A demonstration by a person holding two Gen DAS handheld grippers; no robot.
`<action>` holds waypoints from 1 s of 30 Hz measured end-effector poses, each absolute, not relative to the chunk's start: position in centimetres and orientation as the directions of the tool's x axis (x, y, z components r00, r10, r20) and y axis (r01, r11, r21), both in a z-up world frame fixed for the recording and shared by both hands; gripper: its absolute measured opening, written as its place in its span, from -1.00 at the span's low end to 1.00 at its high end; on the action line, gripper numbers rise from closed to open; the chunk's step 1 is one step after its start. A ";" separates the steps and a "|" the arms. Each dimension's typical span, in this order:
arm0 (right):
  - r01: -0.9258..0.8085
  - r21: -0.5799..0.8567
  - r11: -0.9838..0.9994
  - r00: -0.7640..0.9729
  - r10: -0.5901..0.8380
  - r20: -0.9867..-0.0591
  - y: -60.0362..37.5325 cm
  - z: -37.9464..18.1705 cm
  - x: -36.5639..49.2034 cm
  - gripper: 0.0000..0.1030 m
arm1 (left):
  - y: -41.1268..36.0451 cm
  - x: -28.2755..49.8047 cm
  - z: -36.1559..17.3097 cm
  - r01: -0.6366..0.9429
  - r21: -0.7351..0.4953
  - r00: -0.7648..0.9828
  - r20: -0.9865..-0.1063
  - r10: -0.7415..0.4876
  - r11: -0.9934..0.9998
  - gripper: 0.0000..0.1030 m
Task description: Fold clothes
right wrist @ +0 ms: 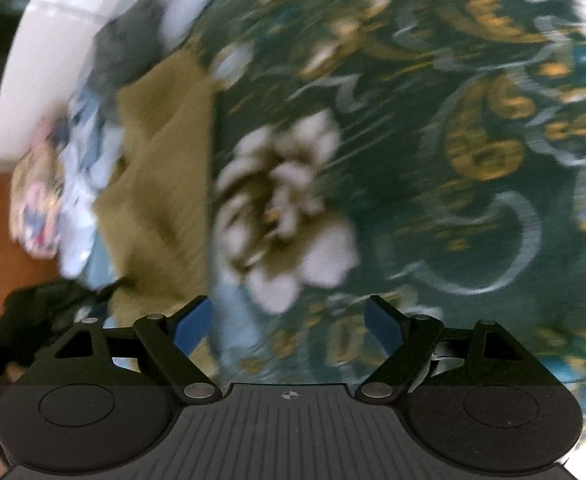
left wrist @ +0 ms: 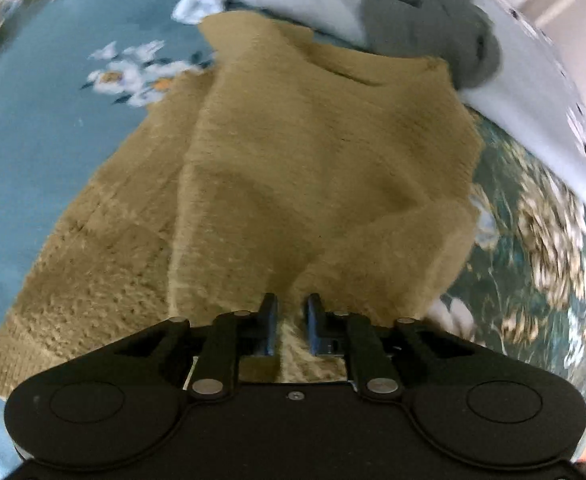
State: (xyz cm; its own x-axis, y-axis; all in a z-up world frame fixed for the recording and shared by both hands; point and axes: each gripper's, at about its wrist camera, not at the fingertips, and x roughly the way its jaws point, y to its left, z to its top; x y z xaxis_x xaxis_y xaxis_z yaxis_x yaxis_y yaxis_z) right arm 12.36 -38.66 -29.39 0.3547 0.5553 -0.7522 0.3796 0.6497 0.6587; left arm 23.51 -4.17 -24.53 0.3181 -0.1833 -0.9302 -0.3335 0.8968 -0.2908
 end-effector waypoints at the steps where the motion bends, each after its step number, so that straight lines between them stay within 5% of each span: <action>1: 0.353 0.674 0.649 0.350 0.576 -0.739 -37.8 -29.3 12.7 0.60 | -3.5 23.5 -24.8 -0.355 -0.318 0.310 -0.927 -0.210 0.879 -0.49; 8: 0.188 0.740 0.646 0.292 0.682 -0.670 -32.7 -29.0 15.0 0.56 | 1.6 20.5 -24.7 -0.525 -0.477 0.370 -0.874 -0.315 0.705 -0.13; 19: 0.144 0.838 0.526 0.335 0.771 -0.541 -30.5 -27.8 16.3 -0.03 | 12.1 12.7 -24.0 -0.721 -0.367 0.356 -0.924 -0.139 0.587 0.01; 22: 0.182 0.857 0.483 0.381 0.768 -0.514 -30.9 -28.1 16.9 -0.06 | 14.0 10.6 -24.4 -0.766 -0.341 0.335 -0.935 -0.114 0.545 0.03; 26: 0.255 0.846 0.469 0.411 0.739 -0.533 -30.6 -29.0 18.1 -0.32 | 14.9 9.0 -25.1 -0.788 -0.311 0.301 -0.947 -0.109 0.532 0.03; 29: 0.286 0.805 0.519 0.418 0.688 -0.593 -30.1 -28.9 18.6 -0.90 | 15.1 8.2 -25.6 -0.795 -0.297 0.284 -0.953 -0.108 0.529 0.06; 30: 0.284 0.791 0.542 0.430 0.665 -0.611 -29.8 -28.6 18.6 -0.90 | 15.2 8.0 -25.7 -0.796 -0.293 0.280 -0.954 -0.107 0.530 0.08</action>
State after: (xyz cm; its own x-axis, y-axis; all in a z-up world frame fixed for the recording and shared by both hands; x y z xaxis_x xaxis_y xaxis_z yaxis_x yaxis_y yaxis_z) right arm 18.57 -29.78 -28.56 0.4305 0.6646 -0.6107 0.2844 0.5422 0.7906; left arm 8.01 15.23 -25.71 0.2797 -0.1069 -0.9541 -0.7960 0.5298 -0.2927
